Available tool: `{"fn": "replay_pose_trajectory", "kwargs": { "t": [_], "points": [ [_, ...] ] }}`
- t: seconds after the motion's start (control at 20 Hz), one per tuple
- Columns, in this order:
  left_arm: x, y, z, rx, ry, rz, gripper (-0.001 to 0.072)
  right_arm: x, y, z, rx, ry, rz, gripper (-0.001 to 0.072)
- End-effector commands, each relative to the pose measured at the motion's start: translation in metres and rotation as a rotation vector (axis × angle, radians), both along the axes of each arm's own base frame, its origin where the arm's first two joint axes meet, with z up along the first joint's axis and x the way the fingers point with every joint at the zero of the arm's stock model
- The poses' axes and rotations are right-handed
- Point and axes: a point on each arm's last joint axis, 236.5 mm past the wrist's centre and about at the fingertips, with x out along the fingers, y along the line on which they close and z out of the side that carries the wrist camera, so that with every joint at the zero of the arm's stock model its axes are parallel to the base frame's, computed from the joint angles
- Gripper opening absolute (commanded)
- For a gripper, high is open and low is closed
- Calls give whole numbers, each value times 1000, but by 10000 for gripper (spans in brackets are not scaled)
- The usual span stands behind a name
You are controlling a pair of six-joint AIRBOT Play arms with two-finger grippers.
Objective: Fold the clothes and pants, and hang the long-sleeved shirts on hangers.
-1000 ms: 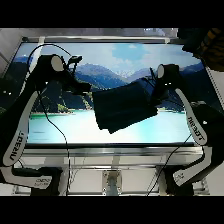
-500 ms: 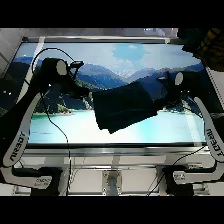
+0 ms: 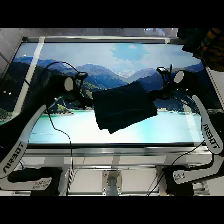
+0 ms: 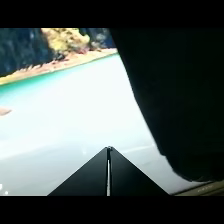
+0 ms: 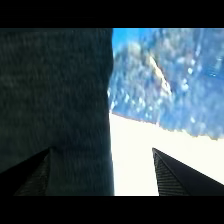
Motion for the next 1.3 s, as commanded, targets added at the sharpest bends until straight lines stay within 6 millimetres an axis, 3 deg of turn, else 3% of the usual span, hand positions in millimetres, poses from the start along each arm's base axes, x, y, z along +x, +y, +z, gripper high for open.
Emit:
{"fn": "replay_pose_trajectory", "kwargs": {
  "t": [0.0, 0.1, 0.2, 0.4, 0.55, 0.75, 0.85, 0.9, 1.0, 1.05, 1.15, 1.25],
  "points": [
    [-4, -58, -16, -94, -117, -58, 20, 14, 7, -6, 34, -35, -21, 660],
    [-11, -87, -19, -125, -153, -101, 19, 18, 13, -4, 66, -46, -35, 660],
    [-23, -101, -28, -121, -132, -129, 20, 22, 19, -2, 98, -59, -50, 660],
    [-51, -105, -48, -68, -38, -170, 20, 27, 25, 1, 127, -79, -65, 658],
    [-85, -106, -58, -16, 43, -223, 20, 31, 34, 1, 128, -99, -53, 634],
    [-139, -104, -79, 59, 139, -314, 19, 23, 53, -21, 122, -45, -10, 618],
    [-154, -109, -78, 61, 139, -331, 20, 16, 58, -31, 118, -8, 7, 513],
    [-159, -113, -74, 55, 131, -342, 19, 13, 58, -34, 116, 8, 13, 414],
    [-163, -120, -59, 25, 105, -341, 19, 8, 54, -35, 94, 28, 30, 120],
    [-162, -122, -48, 7, 85, -329, 19, 4, 43, -38, 50, 38, 46, 29],
    [-154, -119, -26, -15, 26, -290, 19, -3, 8, -40, -56, 81, 44, 29],
    [-134, -104, -8, 25, -70, -233, 19, -9, -48, -37, -176, 132, -43, 29]
  ]
}}
